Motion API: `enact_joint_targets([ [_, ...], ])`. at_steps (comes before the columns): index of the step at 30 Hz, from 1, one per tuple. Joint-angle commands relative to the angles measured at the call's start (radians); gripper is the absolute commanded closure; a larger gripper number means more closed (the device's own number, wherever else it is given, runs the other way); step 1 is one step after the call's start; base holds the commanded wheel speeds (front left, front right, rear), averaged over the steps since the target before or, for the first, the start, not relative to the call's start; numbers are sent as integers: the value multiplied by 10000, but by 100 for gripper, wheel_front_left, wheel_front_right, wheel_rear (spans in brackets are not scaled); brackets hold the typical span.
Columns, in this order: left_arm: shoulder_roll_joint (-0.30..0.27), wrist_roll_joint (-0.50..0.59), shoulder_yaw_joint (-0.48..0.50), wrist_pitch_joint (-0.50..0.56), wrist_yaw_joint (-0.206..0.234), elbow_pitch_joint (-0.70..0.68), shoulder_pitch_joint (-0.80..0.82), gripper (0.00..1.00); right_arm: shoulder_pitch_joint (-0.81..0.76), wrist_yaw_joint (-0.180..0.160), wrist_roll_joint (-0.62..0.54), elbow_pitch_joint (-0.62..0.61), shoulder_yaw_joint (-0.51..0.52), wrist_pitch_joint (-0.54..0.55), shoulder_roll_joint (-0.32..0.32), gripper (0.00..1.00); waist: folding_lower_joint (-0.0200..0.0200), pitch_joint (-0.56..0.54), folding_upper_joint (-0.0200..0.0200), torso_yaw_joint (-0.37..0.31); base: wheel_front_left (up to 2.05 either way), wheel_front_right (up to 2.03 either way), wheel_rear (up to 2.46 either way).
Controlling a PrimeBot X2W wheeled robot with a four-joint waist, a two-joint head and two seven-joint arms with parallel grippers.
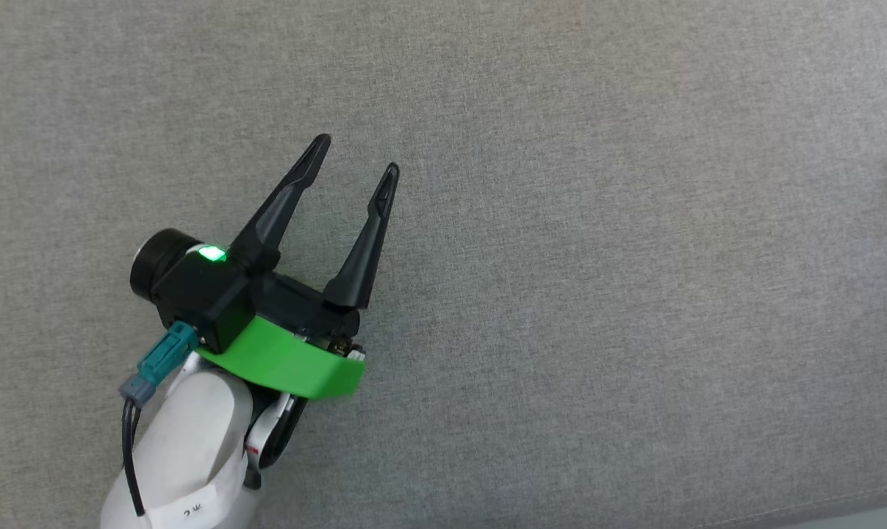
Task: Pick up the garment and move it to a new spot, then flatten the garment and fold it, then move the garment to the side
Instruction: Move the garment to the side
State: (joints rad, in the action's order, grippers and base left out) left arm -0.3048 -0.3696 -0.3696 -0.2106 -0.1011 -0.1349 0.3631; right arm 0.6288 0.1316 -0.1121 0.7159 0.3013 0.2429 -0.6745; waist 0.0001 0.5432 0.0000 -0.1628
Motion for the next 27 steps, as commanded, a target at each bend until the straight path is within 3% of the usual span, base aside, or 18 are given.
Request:
enact_joint_targets([
  [1, 97, -197, 79, -127, 62, 156, -244, 0, 91, -9, -52, -307, 1, 43, 144, 0, -1, -1052, 0, 254, 0, 0, 0],
  [12, 566, -1034, 759, -463, 270, 1615, -1736, 0, -1028, -9, 1504, -4205, -1046, -19, 1191, 0, -1, -3751, 0, 966, 0, 0, 0],
  [13, 612, -1088, 957, -485, 344, 1875, -2041, 0, -1539, -9, 2133, -5203, -1254, -150, 1596, 0, -1, -4190, 0, 1201, 0, 0, 0],
  [17, 717, -1131, 1209, -501, 405, 2112, -2401, 0, -2306, -9, 2879, -6453, -1528, -454, 2339, 0, -1, -4658, 0, 1510, 0, 0, 0],
  [18, 819, -1095, 1351, -506, 408, 2209, -2647, 0, -2981, -9, 3242, -7282, -1748, -789, 2878, 0, -1, -4948, 0, 1738, 0, 0, 0],
  [27, 1252, -605, 1845, -510, 326, 2268, -3285, 0, -4921, -9, 3864, -8184, -2359, -1995, 4393, 0, -1, -5530, 0, 2283, 0, 0, 0],
])
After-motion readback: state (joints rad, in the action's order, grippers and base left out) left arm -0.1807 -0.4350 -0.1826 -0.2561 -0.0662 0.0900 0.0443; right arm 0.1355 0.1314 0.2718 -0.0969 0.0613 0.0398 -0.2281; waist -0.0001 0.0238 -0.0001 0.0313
